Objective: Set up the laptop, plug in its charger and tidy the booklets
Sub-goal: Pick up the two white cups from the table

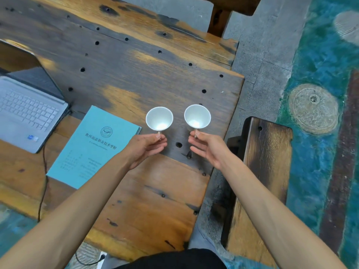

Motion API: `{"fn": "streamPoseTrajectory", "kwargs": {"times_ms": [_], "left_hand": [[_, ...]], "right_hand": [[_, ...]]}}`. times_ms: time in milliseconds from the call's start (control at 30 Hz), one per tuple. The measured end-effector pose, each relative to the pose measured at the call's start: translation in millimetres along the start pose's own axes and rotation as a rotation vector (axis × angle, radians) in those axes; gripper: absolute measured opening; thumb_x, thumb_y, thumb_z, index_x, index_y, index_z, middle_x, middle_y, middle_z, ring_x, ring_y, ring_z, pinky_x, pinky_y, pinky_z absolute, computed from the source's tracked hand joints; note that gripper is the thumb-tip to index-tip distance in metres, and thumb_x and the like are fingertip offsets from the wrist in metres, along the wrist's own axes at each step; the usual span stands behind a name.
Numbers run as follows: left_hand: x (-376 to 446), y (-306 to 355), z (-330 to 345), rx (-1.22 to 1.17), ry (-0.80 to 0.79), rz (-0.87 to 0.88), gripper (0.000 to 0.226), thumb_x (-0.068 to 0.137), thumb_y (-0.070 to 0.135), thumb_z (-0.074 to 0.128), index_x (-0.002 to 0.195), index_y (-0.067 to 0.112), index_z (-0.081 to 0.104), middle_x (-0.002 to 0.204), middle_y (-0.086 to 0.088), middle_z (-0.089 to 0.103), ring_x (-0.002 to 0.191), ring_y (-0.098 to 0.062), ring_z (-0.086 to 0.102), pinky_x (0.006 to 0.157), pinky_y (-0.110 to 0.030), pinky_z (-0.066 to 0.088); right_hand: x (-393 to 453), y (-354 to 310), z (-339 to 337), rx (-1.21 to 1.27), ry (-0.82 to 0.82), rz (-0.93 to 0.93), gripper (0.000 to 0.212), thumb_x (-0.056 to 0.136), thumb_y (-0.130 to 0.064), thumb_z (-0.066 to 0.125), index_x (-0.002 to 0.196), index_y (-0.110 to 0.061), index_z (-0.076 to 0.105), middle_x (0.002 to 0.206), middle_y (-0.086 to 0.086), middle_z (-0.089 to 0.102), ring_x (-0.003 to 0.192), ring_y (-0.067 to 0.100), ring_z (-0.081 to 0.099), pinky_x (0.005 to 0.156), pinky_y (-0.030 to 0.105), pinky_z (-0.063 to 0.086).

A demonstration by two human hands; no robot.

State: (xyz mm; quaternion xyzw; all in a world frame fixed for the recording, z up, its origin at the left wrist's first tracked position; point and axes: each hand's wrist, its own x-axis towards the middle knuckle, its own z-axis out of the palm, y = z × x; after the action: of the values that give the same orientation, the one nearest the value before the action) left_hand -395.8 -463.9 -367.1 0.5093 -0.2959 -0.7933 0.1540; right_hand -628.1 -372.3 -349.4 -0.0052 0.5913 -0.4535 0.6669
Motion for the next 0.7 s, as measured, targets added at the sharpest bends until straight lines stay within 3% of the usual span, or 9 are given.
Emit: {"fn": "streamPoseTrajectory", "kwargs": {"times_ms": [233, 700], "left_hand": [[-64, -56, -33, 0.009, -0.004, 0.016, 0.017, 0.096, 0.012, 0.065, 0.097, 0.002, 0.078, 0.114, -0.02, 0.074, 0.11, -0.028, 0.072, 0.089, -0.03, 0.059], [-175, -149, -92, 0.145, -0.072, -0.006, 0.016, 0.099, 0.006, 0.059, 0.095, 0.001, 0.073, 0.096, -0.011, 0.078, 0.099, -0.022, 0.073, 0.094, -0.031, 0.056]], "right_hand": [[-54, 70, 13, -0.016, -0.028, 0.023, 0.019, 0.1, -0.018, 0.063, 0.112, -0.008, 0.074, 0.105, 0.004, 0.079, 0.101, 0.014, 0.076, 0.07, 0.027, 0.061], [-157, 238, 45, 0.023, 0.111, -0.019, 0.018, 0.101, -0.015, 0.062, 0.112, -0.005, 0.072, 0.109, 0.01, 0.077, 0.088, 0.014, 0.078, 0.071, 0.022, 0.062]]}}
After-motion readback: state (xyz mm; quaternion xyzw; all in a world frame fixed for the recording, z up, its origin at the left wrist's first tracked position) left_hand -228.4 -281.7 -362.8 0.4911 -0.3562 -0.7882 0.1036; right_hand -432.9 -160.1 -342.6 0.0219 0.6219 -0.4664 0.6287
